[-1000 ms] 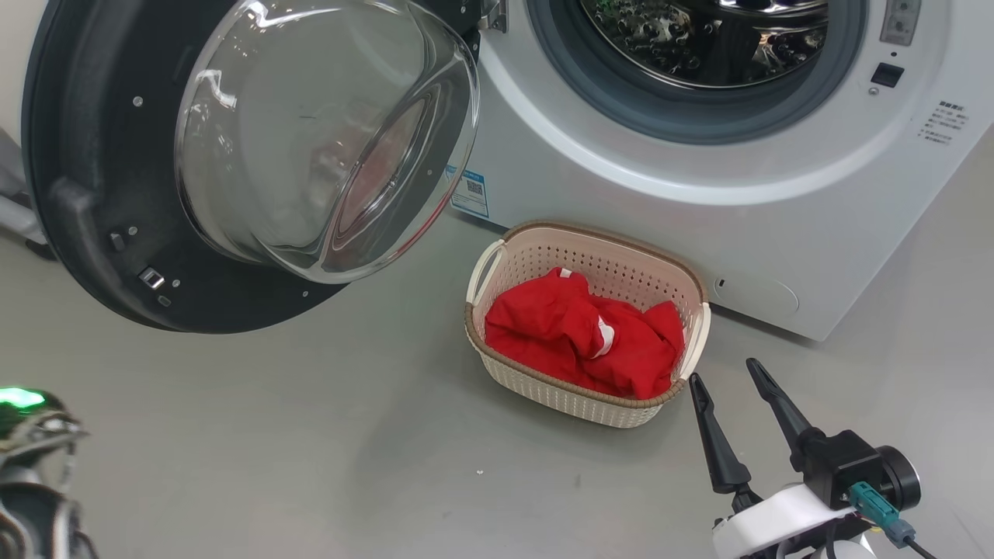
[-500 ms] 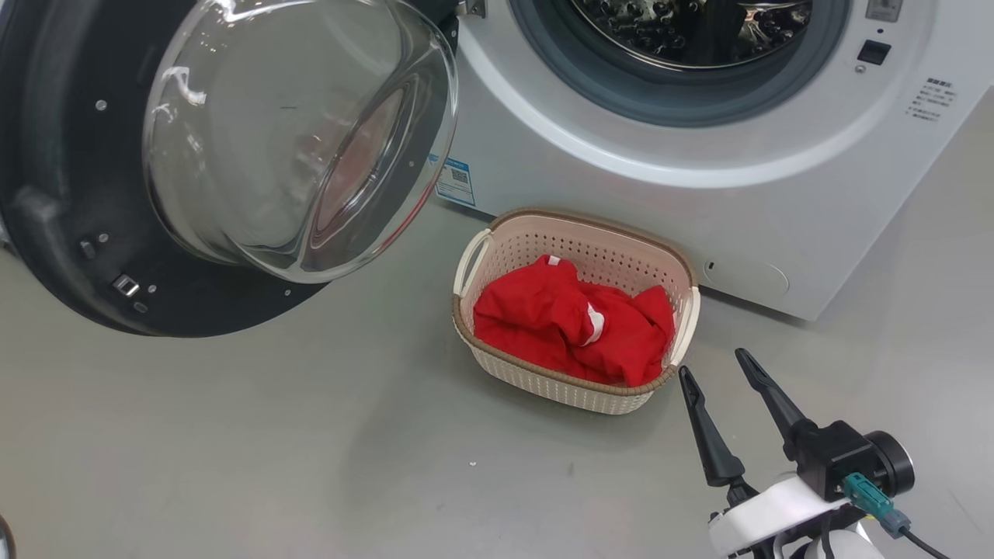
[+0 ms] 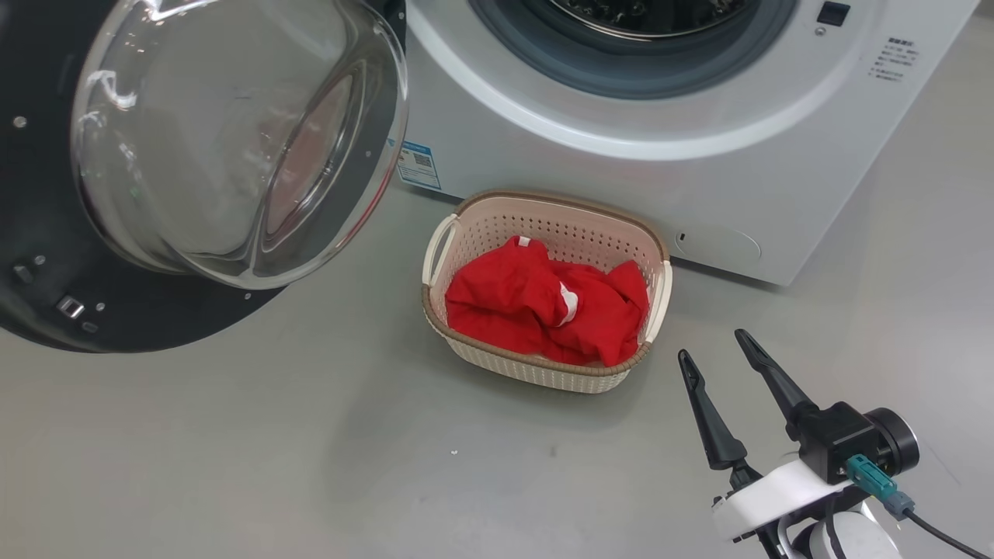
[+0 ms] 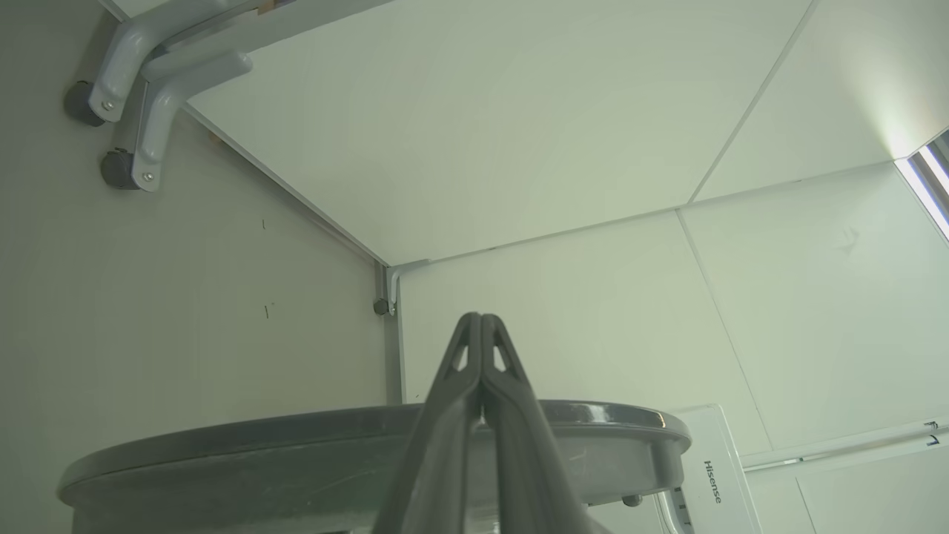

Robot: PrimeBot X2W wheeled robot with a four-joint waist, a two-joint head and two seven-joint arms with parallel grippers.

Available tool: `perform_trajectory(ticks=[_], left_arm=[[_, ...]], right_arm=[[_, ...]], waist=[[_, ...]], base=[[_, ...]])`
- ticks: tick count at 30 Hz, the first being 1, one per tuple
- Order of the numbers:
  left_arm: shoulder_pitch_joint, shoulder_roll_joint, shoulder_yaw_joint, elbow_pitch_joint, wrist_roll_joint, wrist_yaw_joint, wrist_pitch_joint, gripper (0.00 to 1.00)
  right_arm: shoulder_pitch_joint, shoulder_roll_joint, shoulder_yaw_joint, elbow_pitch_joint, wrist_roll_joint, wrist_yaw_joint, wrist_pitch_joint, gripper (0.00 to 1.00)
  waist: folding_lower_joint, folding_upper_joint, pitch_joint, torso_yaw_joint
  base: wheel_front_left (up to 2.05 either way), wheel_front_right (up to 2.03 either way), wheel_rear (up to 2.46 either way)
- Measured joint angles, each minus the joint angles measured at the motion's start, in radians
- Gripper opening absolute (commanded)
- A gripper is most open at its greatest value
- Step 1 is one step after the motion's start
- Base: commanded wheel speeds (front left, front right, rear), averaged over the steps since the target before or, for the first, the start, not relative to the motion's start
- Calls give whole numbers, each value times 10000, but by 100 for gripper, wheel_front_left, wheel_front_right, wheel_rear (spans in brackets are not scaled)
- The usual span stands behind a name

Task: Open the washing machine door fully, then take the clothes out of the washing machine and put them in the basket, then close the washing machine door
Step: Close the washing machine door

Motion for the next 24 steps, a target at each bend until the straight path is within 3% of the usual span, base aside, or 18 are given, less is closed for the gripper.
perform_trajectory(ticks=[8,17,24], left_arm=[[-484,560,-242,874,23,188,464,0],[-988,658,-585,1463,67,199,876,0],[-1217,930,-932,1833,144,-25,1413,0]], right_arm=[[-58,-257,4,-192,-86,63,94,100],[-176,-389,-92,-332,-88,65,165,100],[-179,-477,-190,-368,-86,61,167,100]], waist=[[0,0,353,-401],[0,0,685,-594],[0,0,746,-509]], base=[[0,0,0],[0,0,0],[0,0,0]])
